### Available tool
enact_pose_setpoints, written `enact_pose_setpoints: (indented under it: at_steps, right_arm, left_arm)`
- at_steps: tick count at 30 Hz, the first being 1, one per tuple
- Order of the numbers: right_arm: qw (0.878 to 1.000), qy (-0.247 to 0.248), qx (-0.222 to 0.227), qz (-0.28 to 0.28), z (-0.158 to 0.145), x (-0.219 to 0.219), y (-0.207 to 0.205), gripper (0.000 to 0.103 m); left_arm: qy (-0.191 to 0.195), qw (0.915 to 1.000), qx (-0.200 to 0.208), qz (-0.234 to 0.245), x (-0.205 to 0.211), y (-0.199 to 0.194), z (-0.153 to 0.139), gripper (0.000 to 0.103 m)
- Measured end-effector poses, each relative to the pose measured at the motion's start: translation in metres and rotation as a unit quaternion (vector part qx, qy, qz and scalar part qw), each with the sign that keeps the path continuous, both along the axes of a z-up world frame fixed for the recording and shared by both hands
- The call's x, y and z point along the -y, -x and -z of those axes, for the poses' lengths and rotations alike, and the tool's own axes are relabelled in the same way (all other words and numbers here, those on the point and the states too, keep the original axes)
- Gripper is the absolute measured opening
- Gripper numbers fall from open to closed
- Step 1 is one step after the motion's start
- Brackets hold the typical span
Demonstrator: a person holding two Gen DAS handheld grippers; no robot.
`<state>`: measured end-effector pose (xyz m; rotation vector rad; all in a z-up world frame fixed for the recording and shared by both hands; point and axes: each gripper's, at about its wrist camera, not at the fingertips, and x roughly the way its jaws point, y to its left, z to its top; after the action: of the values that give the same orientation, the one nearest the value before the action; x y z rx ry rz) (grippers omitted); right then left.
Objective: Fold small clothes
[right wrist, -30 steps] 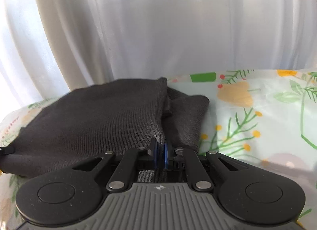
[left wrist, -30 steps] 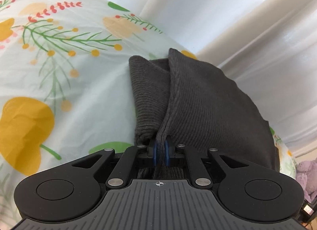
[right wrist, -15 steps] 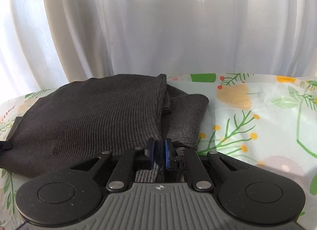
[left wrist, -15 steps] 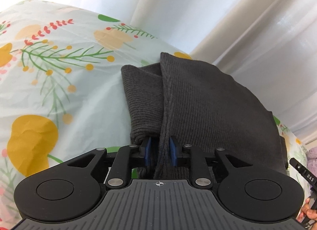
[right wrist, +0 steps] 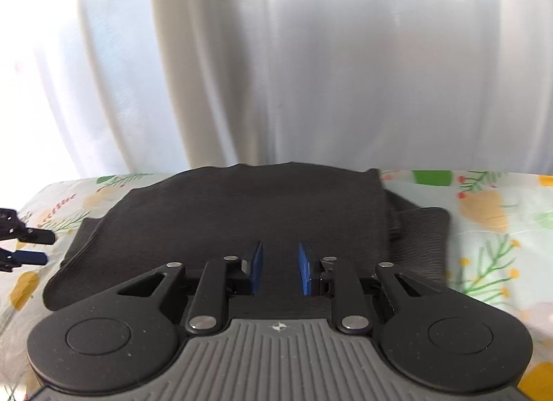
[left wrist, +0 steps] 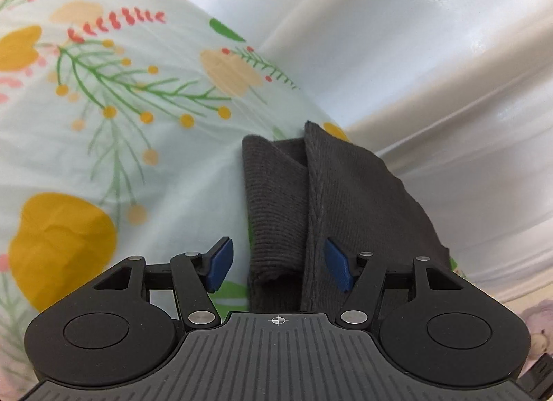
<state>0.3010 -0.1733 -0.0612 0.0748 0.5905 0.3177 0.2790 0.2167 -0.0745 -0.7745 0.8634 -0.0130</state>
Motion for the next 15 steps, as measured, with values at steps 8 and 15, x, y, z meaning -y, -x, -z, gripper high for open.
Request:
enact_pose_setpoints:
  at_steps: [8,15]
  right_arm:
    - [0.999,0.033,0.008,-0.034,0.012,-0.048,-0.015,0.021]
    - [0.998,0.050,0.016,-0.025,0.016,-0.053,-0.020,0.021]
  left_arm:
    - [0.030,0.9995,0.006,0.002,0.009,-0.009,0.011,0.069]
    - [-0.014,0.9998,0.003,0.011,0.021,-0.022,0.005,0.068]
